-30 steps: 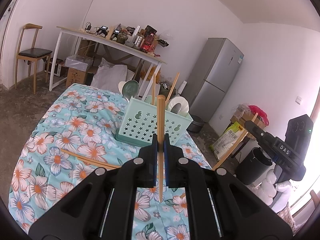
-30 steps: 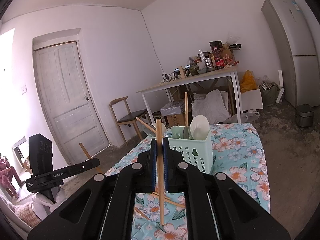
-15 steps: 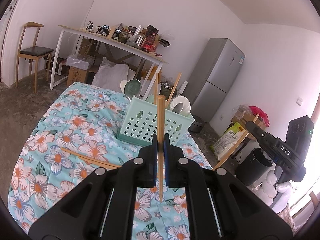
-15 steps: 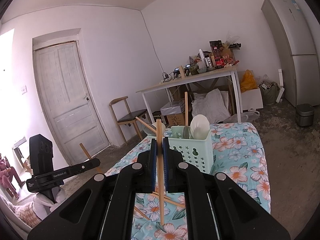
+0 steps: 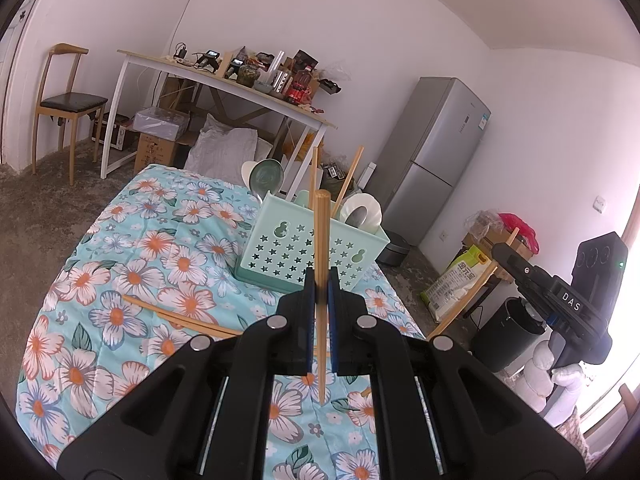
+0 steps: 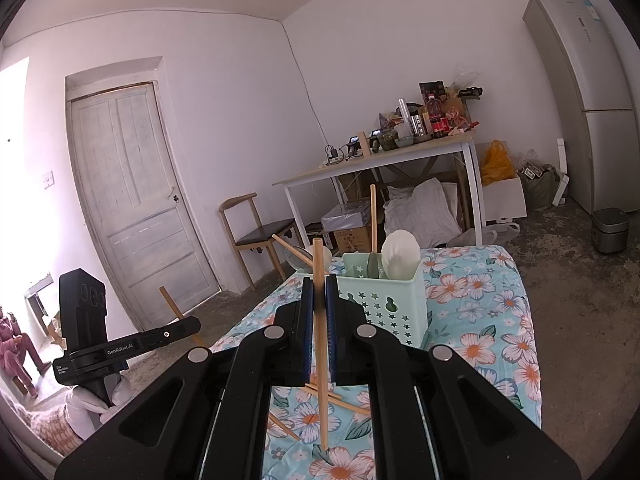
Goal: Organize utensils
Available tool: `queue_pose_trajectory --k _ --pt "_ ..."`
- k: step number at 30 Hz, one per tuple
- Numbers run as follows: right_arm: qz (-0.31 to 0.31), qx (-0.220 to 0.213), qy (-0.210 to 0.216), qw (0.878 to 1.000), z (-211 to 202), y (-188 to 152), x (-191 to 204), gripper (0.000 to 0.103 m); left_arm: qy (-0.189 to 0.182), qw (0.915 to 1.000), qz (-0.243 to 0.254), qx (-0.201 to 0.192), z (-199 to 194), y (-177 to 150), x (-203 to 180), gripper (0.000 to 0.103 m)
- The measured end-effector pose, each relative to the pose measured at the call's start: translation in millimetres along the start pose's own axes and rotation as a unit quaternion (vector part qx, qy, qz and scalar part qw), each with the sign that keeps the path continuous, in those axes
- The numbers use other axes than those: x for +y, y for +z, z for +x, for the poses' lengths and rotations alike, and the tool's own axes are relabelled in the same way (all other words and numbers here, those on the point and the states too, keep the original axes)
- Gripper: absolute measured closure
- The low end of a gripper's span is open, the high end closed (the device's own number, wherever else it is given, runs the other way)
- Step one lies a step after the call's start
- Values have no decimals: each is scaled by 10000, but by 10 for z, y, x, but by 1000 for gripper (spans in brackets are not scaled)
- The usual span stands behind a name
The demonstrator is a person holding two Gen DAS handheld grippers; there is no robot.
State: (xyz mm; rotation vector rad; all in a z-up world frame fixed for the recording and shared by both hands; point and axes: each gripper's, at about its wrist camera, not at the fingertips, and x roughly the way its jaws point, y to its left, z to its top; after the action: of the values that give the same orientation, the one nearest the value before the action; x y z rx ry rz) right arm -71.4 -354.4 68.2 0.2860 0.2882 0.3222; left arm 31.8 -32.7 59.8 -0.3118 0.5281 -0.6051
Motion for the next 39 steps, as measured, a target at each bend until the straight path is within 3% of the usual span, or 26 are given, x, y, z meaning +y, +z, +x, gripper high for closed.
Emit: queue_pose_trajectory --k 27,39 --pt "5 -54 7 10000 -3 10 14 97 -111 9999 -103 -25 21 10 23 98" --pt "13 -165 18 9999 -63 30 12 97 -283 9990 -103 -319 -16 238 -53 98"
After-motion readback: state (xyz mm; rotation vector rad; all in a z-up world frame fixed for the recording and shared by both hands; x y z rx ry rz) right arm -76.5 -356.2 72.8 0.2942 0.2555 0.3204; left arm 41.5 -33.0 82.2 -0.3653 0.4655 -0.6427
